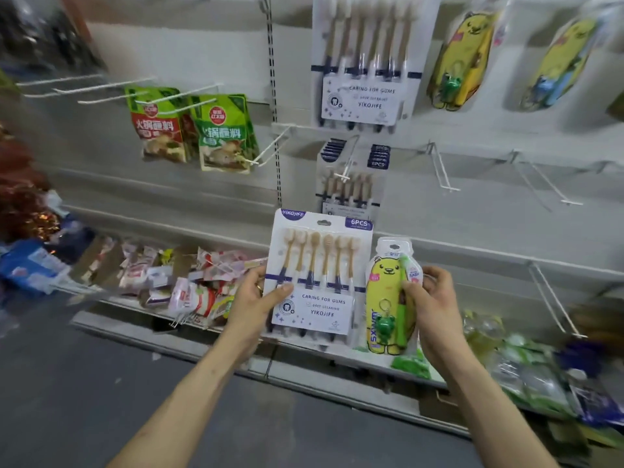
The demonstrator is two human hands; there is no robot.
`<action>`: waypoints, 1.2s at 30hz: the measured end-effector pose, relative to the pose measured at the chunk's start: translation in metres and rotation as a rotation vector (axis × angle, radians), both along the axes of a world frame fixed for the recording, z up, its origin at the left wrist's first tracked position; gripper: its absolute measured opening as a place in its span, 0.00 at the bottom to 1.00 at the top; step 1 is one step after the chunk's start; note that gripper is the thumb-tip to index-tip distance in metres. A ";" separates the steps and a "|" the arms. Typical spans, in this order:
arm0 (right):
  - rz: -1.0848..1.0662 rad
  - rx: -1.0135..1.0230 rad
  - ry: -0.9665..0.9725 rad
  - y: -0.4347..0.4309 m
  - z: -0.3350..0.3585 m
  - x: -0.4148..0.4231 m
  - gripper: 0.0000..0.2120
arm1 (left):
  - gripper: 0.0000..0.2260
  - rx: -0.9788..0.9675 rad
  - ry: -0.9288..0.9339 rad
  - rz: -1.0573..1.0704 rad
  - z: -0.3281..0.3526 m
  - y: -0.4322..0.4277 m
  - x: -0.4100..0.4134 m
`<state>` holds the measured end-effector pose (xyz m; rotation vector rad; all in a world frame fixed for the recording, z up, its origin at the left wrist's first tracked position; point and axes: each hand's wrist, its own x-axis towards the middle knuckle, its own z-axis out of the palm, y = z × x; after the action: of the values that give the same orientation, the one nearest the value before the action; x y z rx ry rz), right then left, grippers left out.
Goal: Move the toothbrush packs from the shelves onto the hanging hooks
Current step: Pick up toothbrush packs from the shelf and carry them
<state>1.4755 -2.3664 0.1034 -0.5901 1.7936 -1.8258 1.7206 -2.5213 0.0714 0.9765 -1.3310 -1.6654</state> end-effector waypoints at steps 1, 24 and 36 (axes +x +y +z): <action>-0.008 -0.002 0.010 -0.004 0.001 -0.004 0.14 | 0.19 -0.006 -0.002 -0.015 0.001 -0.007 -0.008; -0.124 -0.018 0.014 -0.040 0.003 -0.064 0.16 | 0.17 -0.017 0.055 -0.083 0.003 -0.104 -0.099; -0.097 0.001 -0.005 -0.056 -0.005 -0.075 0.14 | 0.16 -0.086 0.012 -0.085 -0.010 -0.142 -0.133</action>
<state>1.4009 -2.4219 0.0989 -0.5048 1.8491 -1.8881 1.5878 -2.6637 0.0613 0.8693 -1.4415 -1.6595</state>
